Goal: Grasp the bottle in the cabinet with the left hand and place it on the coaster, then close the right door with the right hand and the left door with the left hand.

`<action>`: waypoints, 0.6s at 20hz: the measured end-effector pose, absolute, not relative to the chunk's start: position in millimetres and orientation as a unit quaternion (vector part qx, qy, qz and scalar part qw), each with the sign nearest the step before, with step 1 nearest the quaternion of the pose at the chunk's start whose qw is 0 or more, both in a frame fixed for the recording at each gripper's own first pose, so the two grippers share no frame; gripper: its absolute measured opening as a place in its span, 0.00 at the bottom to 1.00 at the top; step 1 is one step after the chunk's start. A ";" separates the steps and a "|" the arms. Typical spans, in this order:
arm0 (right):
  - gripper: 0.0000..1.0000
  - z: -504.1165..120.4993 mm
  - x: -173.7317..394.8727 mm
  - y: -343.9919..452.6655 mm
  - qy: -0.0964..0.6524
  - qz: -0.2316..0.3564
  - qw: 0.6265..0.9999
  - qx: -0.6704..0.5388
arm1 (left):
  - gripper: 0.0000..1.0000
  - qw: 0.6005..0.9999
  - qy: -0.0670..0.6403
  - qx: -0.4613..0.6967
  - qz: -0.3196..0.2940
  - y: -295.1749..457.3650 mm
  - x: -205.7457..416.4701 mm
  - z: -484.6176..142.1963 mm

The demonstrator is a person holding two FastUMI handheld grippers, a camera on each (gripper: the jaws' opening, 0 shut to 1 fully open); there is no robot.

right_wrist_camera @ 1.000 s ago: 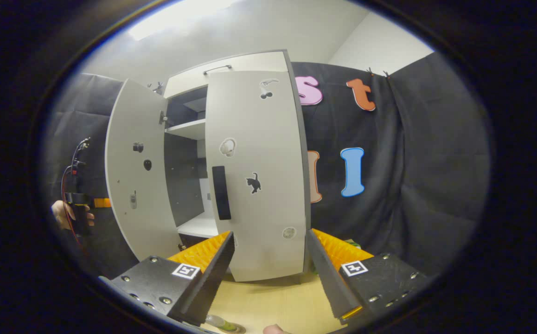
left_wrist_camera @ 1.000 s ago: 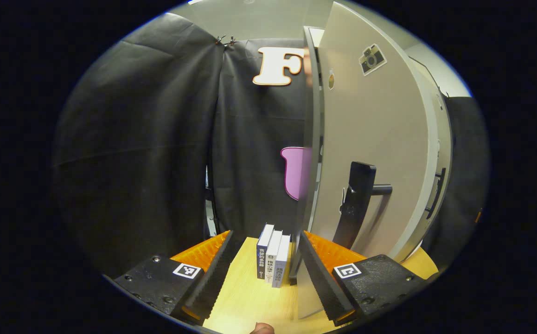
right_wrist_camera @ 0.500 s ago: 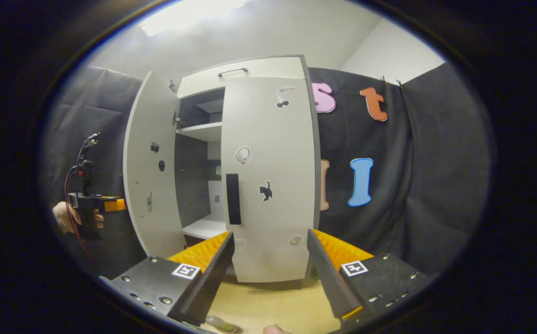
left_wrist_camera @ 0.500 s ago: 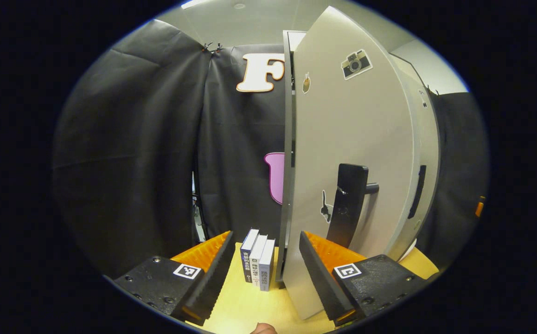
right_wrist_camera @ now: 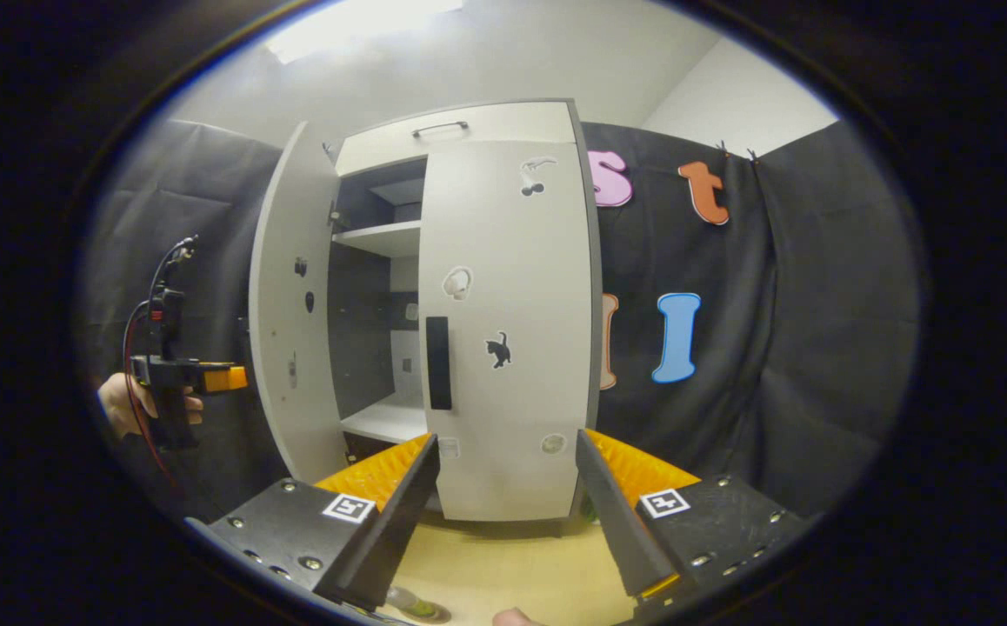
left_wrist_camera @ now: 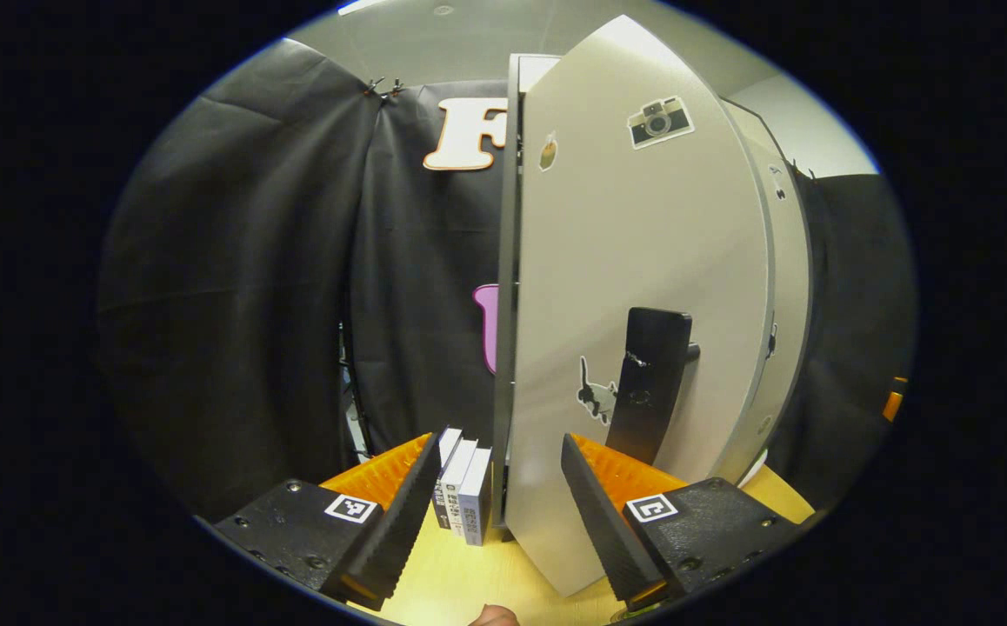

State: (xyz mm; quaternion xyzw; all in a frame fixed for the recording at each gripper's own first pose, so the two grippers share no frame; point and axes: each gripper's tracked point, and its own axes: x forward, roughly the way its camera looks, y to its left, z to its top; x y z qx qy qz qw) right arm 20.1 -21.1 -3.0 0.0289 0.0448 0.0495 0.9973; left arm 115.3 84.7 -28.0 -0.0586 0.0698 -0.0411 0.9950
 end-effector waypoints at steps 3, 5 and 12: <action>0.92 -2.6 20.0 -24.7 0.045 0.045 0.998 0.027 | 0.89 0.994 0.071 -0.062 -0.051 66.0 118.4 -27.3; 0.92 -2.8 19.3 -28.1 0.046 0.041 0.998 0.030 | 0.87 0.994 0.064 -0.065 -0.056 57.0 121.0 -21.1; 0.92 0.5 18.4 -38.2 0.046 0.031 0.998 0.037 | 0.94 0.994 0.055 -0.061 -0.069 38.2 110.1 -12.7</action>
